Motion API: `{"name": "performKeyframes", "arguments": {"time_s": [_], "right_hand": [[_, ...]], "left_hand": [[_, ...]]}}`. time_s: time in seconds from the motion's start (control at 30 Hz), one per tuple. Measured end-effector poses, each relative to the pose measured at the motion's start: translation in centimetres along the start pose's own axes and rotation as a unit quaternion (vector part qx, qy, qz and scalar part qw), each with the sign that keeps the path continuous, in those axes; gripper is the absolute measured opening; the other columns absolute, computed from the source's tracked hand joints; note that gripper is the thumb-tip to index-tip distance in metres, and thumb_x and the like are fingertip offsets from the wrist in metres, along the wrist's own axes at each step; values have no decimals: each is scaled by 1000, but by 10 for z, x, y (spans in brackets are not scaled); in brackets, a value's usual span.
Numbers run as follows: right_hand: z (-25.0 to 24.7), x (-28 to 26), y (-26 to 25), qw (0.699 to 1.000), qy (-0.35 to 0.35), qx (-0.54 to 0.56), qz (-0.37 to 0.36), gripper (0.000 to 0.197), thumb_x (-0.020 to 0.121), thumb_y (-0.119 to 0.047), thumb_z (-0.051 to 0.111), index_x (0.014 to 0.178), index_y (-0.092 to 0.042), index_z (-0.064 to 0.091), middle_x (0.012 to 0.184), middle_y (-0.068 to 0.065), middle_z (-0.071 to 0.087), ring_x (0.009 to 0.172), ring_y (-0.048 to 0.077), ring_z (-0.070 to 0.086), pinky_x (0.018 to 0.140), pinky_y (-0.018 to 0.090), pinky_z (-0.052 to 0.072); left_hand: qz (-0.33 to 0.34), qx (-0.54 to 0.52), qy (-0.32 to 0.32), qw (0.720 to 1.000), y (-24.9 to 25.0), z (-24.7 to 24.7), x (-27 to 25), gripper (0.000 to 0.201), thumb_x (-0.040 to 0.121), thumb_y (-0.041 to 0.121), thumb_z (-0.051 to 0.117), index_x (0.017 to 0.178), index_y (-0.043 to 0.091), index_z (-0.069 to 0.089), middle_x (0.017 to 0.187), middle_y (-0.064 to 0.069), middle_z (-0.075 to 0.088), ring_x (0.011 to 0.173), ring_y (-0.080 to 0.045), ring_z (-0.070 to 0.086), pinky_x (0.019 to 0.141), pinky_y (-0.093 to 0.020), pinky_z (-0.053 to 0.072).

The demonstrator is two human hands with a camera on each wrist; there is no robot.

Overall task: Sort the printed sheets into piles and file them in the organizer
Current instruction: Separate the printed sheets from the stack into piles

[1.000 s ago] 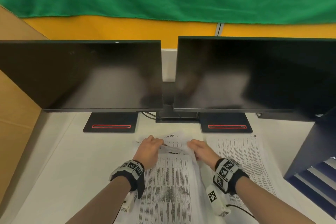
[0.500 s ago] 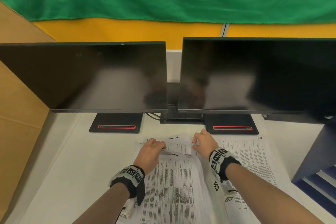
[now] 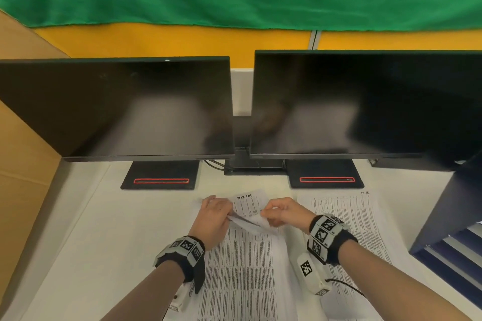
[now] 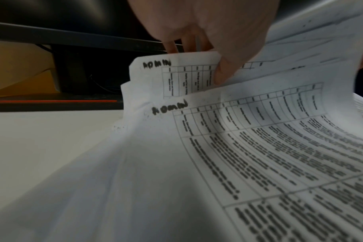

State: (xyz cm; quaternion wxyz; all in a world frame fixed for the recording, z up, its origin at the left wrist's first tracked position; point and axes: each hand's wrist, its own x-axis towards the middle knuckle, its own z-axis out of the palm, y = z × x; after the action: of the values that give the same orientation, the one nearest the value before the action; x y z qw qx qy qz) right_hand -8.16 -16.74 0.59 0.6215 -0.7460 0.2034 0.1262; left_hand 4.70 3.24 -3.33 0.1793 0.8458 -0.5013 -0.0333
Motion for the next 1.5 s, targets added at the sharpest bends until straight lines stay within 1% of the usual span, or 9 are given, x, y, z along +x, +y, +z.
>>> {"name": "performKeyframes", "arguments": {"time_s": [0.13, 0.3, 0.47, 0.57, 0.77, 0.93, 1.03, 1.23, 1.5], "right_hand": [[-14, 8, 9, 987, 131, -94, 13, 19, 93, -24, 54, 92, -11, 67, 97, 9, 71, 88, 20, 67, 91, 40, 52], [-12, 28, 7, 951, 173, -256, 35, 49, 91, -28, 56, 137, -27, 42, 129, 9, 40, 121, 24, 44, 106, 37, 37], [-4, 45, -9, 943, 174, -283, -29, 5, 85, -33, 64, 89, -30, 64, 111, 1, 50, 113, 19, 44, 103, 39, 37], [-4, 42, -14, 932, 187, -307, -50, 23, 86, -29, 64, 67, -33, 50, 94, -4, 53, 97, 17, 50, 91, 34, 44], [-7, 17, -4, 976, 98, -185, -52, 17, 88, -23, 62, 73, -27, 56, 83, -5, 64, 86, 15, 62, 85, 34, 51], [-5, 2, 3, 994, 67, -83, -27, 26, 91, -34, 57, 74, -17, 65, 77, 8, 67, 72, 11, 59, 71, 23, 48], [-15, 10, 14, 965, 169, -202, -13, 19, 95, -25, 50, 89, -18, 67, 97, 11, 64, 91, 22, 61, 84, 31, 49], [-11, 21, 23, 910, 161, -377, 59, 27, 93, -20, 50, 119, -18, 58, 121, 6, 44, 117, 21, 43, 101, 32, 40], [0, 7, 20, 944, 143, -296, -1, 16, 79, -35, 69, 70, -29, 58, 105, -4, 49, 104, 14, 42, 95, 32, 35]], "left_hand": [[-1, -41, -18, 999, 2, -3, -3, 21, 88, 8, 48, 78, 24, 40, 79, 6, 54, 77, -12, 46, 74, -26, 41], [-12, -50, -37, 998, -2, -2, -7, 14, 91, 10, 46, 82, 20, 45, 85, 2, 60, 79, -13, 51, 72, -25, 44], [-33, -63, -43, 997, 2, -7, -6, 10, 95, 18, 43, 88, 25, 40, 88, 7, 56, 79, -10, 50, 67, -17, 38], [-50, -86, -39, 994, 1, -11, -4, 12, 96, 17, 42, 101, 27, 37, 92, 5, 57, 81, -11, 53, 66, -16, 41], [-38, -49, -55, 997, 5, -11, 8, 53, 96, 18, 40, 144, 31, 20, 114, 1, 62, 97, -19, 53, 88, -30, 45], [12, 9, -50, 999, 8, -9, 13, 30, 94, 14, 42, 118, 20, 59, 106, -2, 60, 93, -23, 54, 93, -37, 41], [26, -8, -8, 1000, 3, -7, 6, 22, 93, 14, 50, 108, 17, 65, 99, -4, 61, 87, -25, 54, 86, -35, 44], [24, -15, 27, 999, -1, -10, -1, 18, 92, 15, 54, 104, 20, 67, 97, -1, 61, 86, -22, 54, 81, -25, 33], [7, 0, 17, 1000, 0, -5, 1, 16, 90, 22, 55, 102, 23, 66, 106, 2, 49, 95, -14, 44, 83, -23, 41]]}}
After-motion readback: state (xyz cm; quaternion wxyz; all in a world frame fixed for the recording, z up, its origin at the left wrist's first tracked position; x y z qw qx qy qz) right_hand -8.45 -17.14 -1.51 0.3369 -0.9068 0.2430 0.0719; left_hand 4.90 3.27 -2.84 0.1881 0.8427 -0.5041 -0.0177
